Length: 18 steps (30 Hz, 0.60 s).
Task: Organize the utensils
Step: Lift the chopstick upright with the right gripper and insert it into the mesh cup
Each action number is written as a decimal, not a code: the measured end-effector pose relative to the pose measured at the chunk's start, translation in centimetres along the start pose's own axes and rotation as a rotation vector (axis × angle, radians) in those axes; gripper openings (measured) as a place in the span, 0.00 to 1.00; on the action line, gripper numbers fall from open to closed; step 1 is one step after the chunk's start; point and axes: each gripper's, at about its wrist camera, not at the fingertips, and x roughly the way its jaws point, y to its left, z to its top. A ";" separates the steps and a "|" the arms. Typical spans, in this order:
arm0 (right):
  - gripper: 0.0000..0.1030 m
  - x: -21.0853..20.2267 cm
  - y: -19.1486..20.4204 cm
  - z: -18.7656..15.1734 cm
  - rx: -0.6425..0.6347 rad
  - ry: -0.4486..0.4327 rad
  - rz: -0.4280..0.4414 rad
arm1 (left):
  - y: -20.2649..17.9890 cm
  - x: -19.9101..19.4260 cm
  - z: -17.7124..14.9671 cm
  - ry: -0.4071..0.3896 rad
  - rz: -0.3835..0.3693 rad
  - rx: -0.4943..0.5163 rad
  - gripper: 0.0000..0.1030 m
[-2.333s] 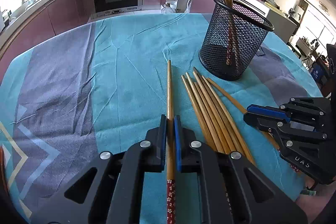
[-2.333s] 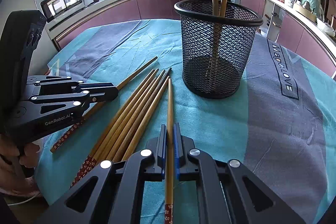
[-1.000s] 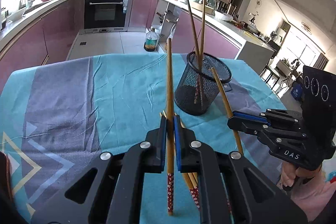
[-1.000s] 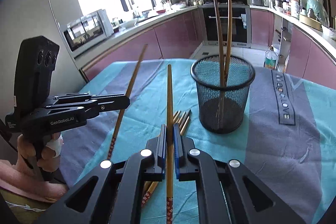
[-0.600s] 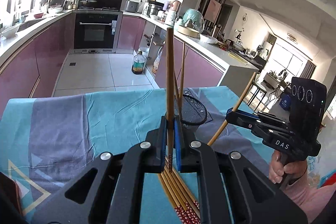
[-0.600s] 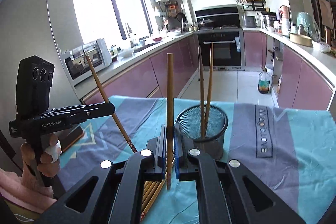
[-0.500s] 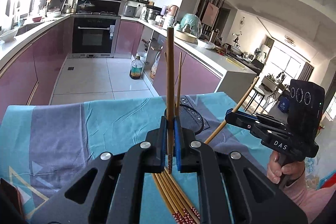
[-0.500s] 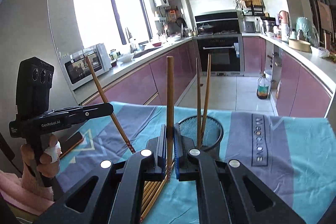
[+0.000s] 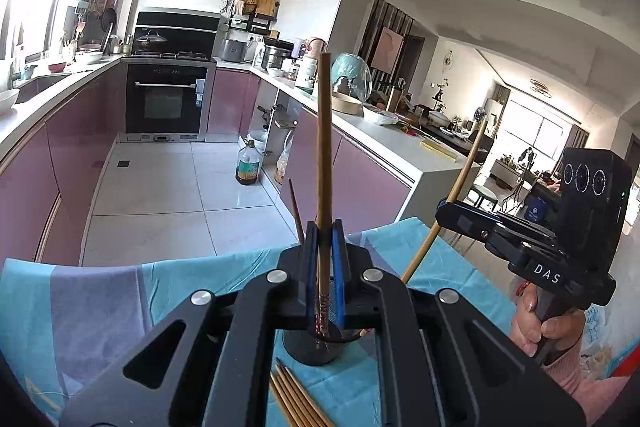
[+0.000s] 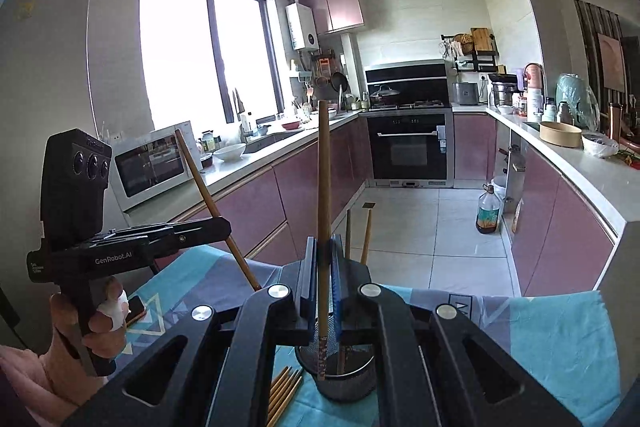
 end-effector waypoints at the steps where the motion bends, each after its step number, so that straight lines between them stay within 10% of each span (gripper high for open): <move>1: 0.05 0.1 -0.2 0.2 -0.001 -0.005 -0.004 | -0.1 0.5 0.2 0.004 0.000 0.006 0.07; 18: 0.05 6.3 -0.8 -3.2 0.009 0.218 -0.027 | -0.2 8.0 -4.1 0.247 0.015 0.038 0.07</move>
